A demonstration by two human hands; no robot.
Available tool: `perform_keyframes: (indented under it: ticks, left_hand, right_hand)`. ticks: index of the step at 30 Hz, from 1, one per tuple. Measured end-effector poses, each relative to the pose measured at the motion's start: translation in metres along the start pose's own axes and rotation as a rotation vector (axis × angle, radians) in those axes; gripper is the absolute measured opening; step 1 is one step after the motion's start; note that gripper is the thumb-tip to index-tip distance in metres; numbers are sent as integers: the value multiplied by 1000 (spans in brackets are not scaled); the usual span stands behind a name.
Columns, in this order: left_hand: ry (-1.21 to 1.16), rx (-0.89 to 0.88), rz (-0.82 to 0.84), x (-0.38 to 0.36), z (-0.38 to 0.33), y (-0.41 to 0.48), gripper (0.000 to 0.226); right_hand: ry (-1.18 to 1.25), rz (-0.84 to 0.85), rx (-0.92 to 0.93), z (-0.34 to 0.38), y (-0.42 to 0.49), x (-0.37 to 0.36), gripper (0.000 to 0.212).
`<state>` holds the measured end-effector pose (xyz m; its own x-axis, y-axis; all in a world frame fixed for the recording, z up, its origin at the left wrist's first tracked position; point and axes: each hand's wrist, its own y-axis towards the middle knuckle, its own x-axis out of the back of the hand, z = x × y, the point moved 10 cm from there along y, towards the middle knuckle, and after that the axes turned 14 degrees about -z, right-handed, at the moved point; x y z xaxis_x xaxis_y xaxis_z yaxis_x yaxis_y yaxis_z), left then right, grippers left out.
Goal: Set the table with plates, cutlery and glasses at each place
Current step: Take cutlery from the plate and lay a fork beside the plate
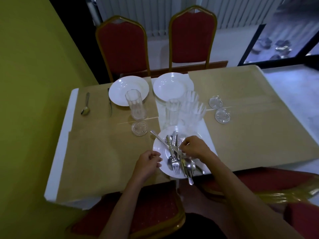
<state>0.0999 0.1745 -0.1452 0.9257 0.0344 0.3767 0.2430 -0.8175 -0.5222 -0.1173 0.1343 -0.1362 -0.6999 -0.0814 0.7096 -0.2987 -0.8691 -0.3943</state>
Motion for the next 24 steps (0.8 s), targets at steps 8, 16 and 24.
perform_keyframes:
  ticks: [8, 16, 24]
  left_hand:
    - [-65, 32, -97, 8, 2, -15, 13]
    - [-89, 74, -168, 22, 20, -23, 15]
    - [-99, 76, -180, 26, 20, -17, 13]
  right_hand:
    - [-94, 16, 228, 41, 21, -32, 19]
    - [-633, -9, 402, 51, 20, -59, 34]
    - [-613, -53, 378, 47, 20, -59, 29]
